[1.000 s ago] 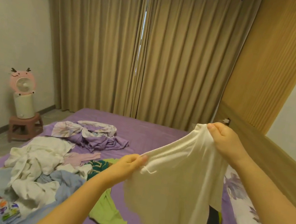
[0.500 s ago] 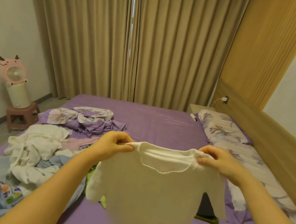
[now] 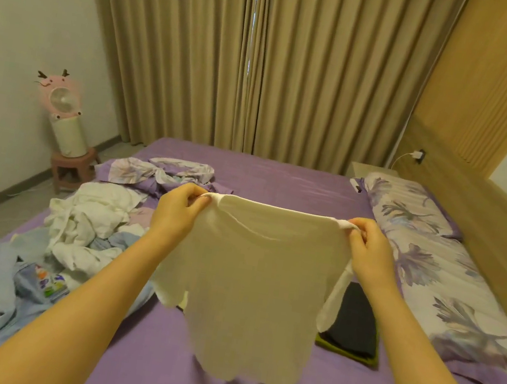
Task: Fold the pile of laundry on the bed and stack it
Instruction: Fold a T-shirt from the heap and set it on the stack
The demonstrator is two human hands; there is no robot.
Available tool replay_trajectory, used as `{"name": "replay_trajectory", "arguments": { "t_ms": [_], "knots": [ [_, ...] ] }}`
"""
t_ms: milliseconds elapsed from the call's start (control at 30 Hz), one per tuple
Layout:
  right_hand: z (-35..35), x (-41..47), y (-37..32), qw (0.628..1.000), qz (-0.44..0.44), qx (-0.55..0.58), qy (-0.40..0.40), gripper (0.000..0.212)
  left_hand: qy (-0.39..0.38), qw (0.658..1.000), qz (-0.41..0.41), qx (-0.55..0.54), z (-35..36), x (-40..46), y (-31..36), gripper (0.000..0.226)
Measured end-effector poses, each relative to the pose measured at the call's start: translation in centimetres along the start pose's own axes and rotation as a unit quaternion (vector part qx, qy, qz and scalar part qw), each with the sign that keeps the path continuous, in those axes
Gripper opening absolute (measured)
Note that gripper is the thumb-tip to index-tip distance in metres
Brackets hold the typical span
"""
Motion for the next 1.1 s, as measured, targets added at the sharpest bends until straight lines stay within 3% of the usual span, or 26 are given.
{"name": "replay_trajectory", "arguments": {
  "t_ms": [167, 367, 633, 767, 967, 1100],
  "knots": [
    [-0.4, -1.2, -0.1, 0.999, -0.018, 0.032, 0.020, 0.014, 0.057, 0.991, 0.073, 0.092, -2.2, -1.7, 2.9, 0.014],
    [0.9, -4.3, 1.4, 0.989, -0.043, 0.022, -0.138, 0.021, -0.034, 0.994, 0.051, 0.091, -3.2, -3.9, 2.3, 0.013],
    [1.3, -2.8, 0.6, 0.985, -0.016, 0.083, -0.148, 0.014, -0.047, 0.994, 0.072, 0.070, -4.0, -2.8, 3.4, 0.004],
    [5.9, -2.9, 4.7, 0.979, 0.052, 0.076, -0.180, 0.012, -0.104, 0.989, 0.020, 0.102, 0.7, -1.5, -2.2, 0.009],
    [16.4, -6.7, 17.0, 0.951, 0.166, -0.025, -0.260, 0.014, -0.223, 0.959, -0.062, 0.162, 13.1, -3.8, -15.5, 0.018],
    [22.1, -9.6, 24.5, 0.932, 0.229, -0.093, -0.263, 0.012, -0.261, 0.943, -0.099, 0.183, 19.5, -6.0, -23.4, 0.019]
  ]
}}
Point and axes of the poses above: each hand's wrist, its own x-axis towards the middle knuckle, its own z-axis out of the palm, y = z × x, the point moved 10 cm from there along x, towards the middle knuckle, and after that the axes turned 3 degrees about y, right-handed, at the moved point
